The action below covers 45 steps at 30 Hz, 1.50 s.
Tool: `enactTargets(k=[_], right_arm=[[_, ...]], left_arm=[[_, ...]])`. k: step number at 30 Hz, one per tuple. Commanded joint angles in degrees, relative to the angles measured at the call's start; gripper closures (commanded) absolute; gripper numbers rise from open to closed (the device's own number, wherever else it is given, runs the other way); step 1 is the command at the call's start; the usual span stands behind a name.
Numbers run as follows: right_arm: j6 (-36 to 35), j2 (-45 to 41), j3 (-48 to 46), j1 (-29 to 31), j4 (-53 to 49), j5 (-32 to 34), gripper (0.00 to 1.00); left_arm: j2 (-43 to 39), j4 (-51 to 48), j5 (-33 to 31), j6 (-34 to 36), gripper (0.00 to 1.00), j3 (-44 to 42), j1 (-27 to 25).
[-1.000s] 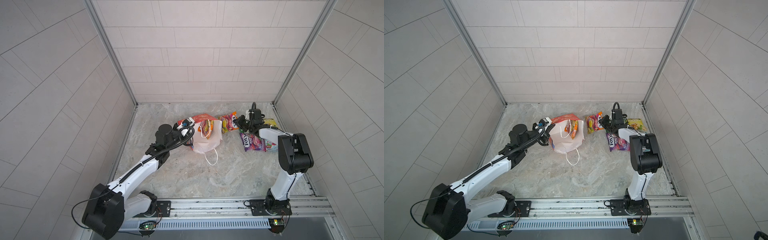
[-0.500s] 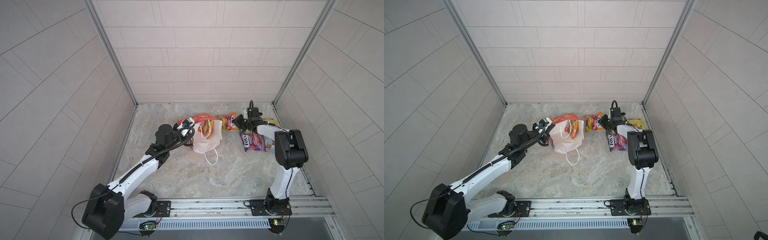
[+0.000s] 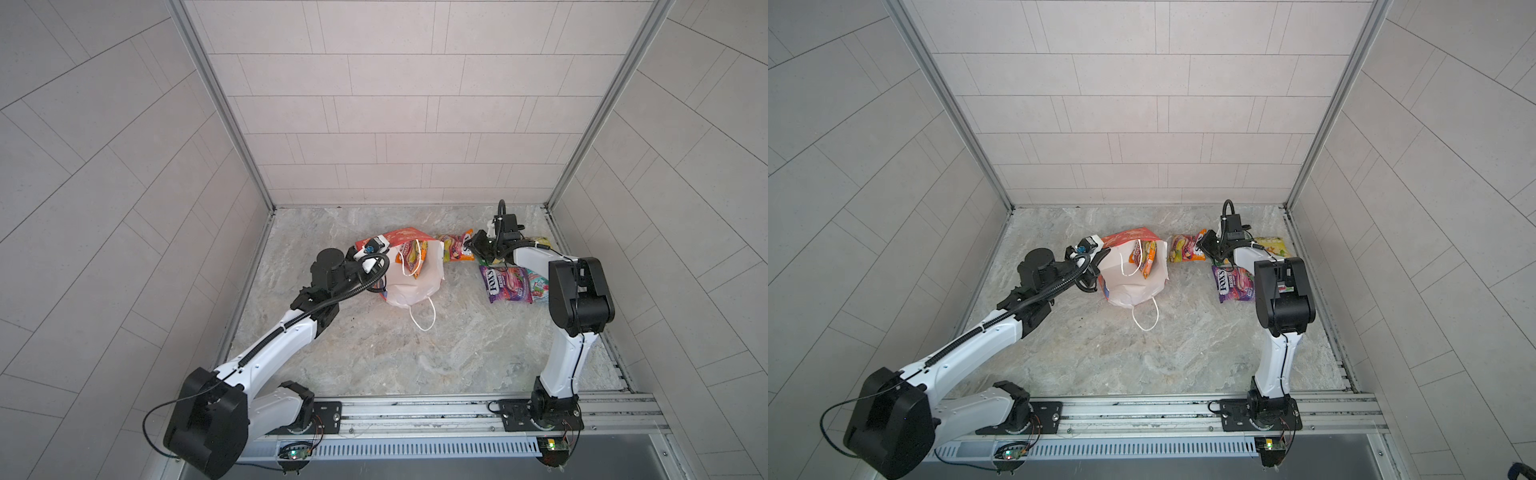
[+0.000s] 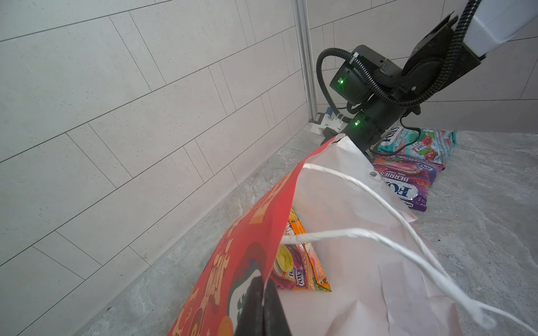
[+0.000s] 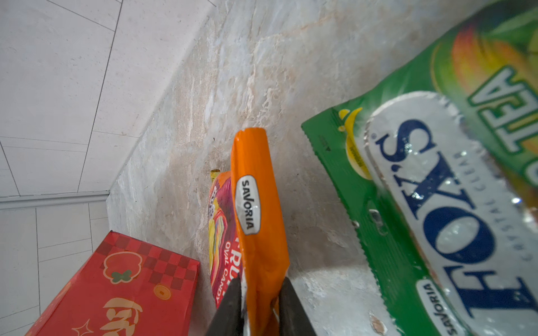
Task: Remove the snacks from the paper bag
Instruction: 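Lower the orange packet beside the green Fox's packet with the right gripper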
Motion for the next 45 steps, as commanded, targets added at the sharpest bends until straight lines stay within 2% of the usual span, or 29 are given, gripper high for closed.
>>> enactTargets(k=[1, 5, 8, 14, 19, 26, 34, 45], right_arm=[[-1.8, -1.6, 0.9, -0.1, -2.5, 1.4, 0.75], [-4.6, -2.6, 1.5, -0.2, -4.8, 2.9, 0.82], [-6.6, -1.2, 3.5, -0.1, -7.7, 1.5, 0.88], [-13.7, 2.2, 10.6, 0.1, -19.0, -1.2, 0.95], [-17.3, 2.9, 13.7, 0.1, -23.6, -3.7, 0.98], [-16.1, 2.6, 13.0, -0.1, -24.8, 0.5, 0.97], [-11.0, 2.0, 10.2, -0.3, -19.8, 4.3, 0.97], [-10.7, 3.4, 11.5, -0.4, -18.6, 4.8, 0.94]], left_arm=[[-1.2, 0.7, -0.5, 0.5, 1.0, 0.0, 0.2], [-1.0, 0.7, -0.5, 0.5, 1.0, 0.0, 0.1], [-1.1, 0.7, -0.4, 0.4, 1.0, 0.0, 0.1], [-1.8, 0.5, -0.4, 0.4, 1.0, -0.1, 0.1], [-1.8, 0.5, -0.5, 0.4, 1.0, -0.2, 0.1], [-1.9, 0.5, -0.3, 0.3, 1.0, -0.1, 0.1], [-1.6, 0.6, -0.2, 0.2, 1.0, 0.0, 0.1], [-1.6, 0.7, -0.4, 0.3, 1.0, 0.0, 0.1]])
